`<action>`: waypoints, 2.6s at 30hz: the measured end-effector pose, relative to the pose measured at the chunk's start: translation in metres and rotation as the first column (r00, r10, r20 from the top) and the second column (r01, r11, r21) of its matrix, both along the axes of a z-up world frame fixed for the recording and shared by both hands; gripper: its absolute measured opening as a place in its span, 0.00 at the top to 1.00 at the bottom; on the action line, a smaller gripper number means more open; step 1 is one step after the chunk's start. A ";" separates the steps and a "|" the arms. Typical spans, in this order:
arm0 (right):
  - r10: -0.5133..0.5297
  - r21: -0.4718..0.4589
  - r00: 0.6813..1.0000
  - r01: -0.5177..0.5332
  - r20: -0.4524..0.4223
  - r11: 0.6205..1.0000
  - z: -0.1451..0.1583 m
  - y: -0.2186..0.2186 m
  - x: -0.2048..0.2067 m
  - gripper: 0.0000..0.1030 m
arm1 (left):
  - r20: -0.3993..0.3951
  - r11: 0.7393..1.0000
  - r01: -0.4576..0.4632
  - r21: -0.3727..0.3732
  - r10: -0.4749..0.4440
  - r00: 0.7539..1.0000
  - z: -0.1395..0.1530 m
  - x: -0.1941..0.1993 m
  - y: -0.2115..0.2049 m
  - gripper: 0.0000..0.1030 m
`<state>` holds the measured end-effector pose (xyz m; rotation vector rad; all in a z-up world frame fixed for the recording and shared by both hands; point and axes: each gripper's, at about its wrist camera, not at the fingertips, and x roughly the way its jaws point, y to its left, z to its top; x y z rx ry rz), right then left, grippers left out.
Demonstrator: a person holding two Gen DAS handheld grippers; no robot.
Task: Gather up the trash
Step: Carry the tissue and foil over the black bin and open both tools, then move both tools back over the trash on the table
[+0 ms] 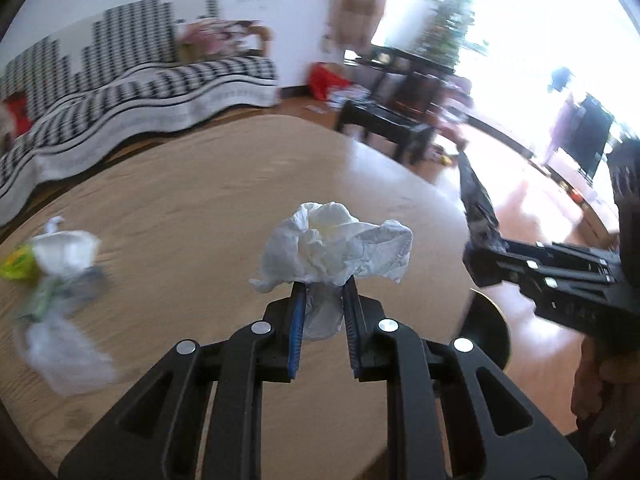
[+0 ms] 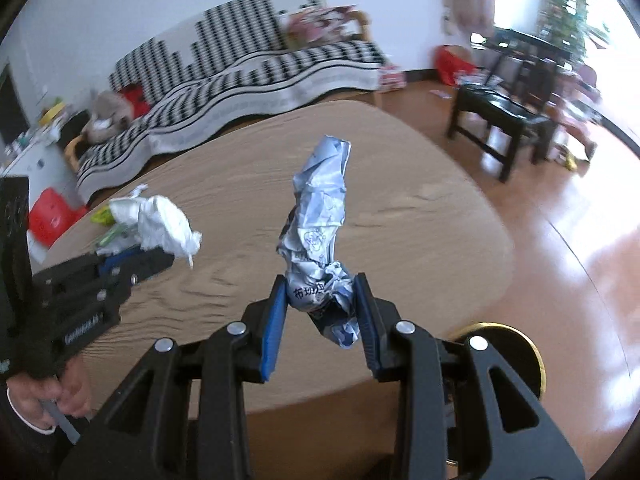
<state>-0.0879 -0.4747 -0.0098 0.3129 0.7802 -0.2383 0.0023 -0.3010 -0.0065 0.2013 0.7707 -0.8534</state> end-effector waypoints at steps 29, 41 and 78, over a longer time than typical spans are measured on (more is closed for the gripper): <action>-0.369 0.137 0.916 0.390 -0.160 0.910 -0.072 -0.157 -0.170 0.66 | -0.131 0.904 0.408 0.126 -0.393 0.910 -0.093 -0.127 -0.182 0.83; -0.375 0.136 0.911 0.399 -0.170 0.907 -0.072 -0.154 -0.162 0.65 | -0.128 0.904 0.408 0.130 -0.393 0.911 -0.095 -0.127 -0.188 0.82; -0.403 0.128 0.911 0.411 -0.088 0.903 -0.047 -0.141 -0.151 0.28 | -0.035 0.924 0.371 0.092 -0.370 0.929 -0.057 -0.126 -0.154 0.22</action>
